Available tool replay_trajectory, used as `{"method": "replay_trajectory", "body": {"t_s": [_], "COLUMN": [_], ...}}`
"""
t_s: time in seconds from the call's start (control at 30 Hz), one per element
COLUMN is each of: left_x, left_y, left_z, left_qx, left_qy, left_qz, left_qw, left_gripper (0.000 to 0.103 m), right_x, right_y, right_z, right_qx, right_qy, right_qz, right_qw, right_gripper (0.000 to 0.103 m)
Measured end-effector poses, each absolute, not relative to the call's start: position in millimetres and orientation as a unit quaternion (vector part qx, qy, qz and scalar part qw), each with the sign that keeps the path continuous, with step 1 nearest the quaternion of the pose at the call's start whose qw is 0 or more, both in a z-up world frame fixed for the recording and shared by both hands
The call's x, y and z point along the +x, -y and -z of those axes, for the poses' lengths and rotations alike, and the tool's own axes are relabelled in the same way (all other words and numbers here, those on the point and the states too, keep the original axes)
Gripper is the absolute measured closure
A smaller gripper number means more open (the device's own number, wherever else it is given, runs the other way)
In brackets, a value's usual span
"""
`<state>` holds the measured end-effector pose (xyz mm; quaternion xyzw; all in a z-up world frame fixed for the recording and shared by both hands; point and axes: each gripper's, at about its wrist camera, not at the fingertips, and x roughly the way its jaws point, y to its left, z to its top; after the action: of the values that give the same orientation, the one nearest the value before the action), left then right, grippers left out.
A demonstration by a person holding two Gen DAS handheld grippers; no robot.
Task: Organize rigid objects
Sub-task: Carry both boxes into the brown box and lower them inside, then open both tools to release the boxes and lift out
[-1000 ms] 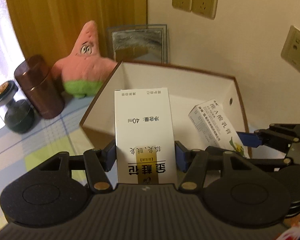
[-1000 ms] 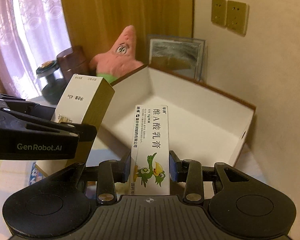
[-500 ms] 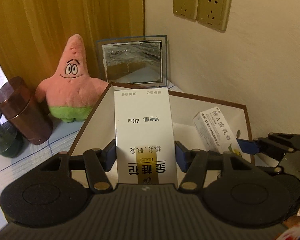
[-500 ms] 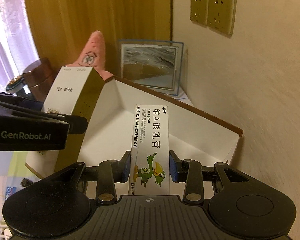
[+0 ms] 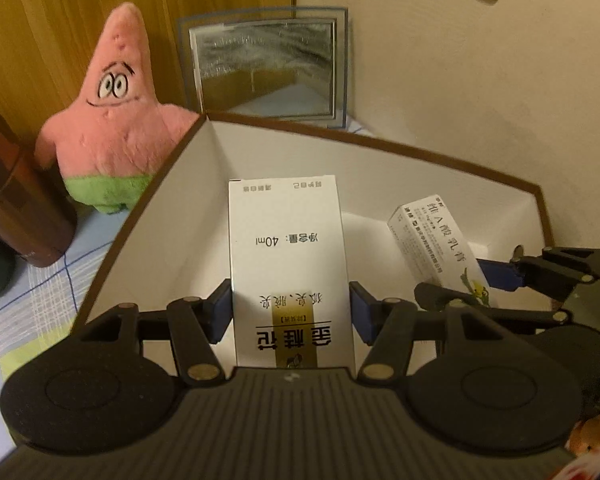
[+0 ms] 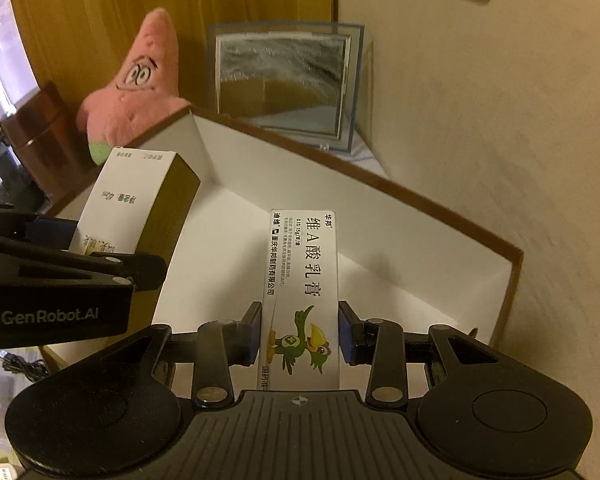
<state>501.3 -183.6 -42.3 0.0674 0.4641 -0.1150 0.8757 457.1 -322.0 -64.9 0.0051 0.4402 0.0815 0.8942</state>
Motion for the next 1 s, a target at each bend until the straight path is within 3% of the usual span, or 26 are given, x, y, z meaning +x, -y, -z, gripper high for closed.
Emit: {"method": "replay_trajectory", "body": {"t_s": [0.2, 0.27, 0.47, 1.0], "left_x": [511, 511, 507, 469], "left_y": [187, 187, 181, 154], "left_z": [61, 65, 66, 33], "left_qx": [0.081, 0.091, 0.080, 0.056], "left_qy": [-0.477, -0.478, -0.481, -0.458], "left_qz": [0.113, 0.115, 0.115, 0.119], "left_qw": [0.868, 0.866, 0.865, 0.879], "left_gripper": [0.045, 0.040, 0.038, 0.038], "right_x": [464, 466, 462, 419], "right_y": [321, 319, 322, 327], "right_z": [77, 79, 79, 49], "right_qx": [0.000, -0.010, 0.003, 0.052], "right_qy": [-0.451, -0.454, -0.457, -0.426], "right_qz": [-0.076, -0.073, -0.075, -0.085], "right_qw": [0.889, 0.888, 0.886, 0.899], "right_gripper": [0.068, 0.067, 0.054, 0.052]}}
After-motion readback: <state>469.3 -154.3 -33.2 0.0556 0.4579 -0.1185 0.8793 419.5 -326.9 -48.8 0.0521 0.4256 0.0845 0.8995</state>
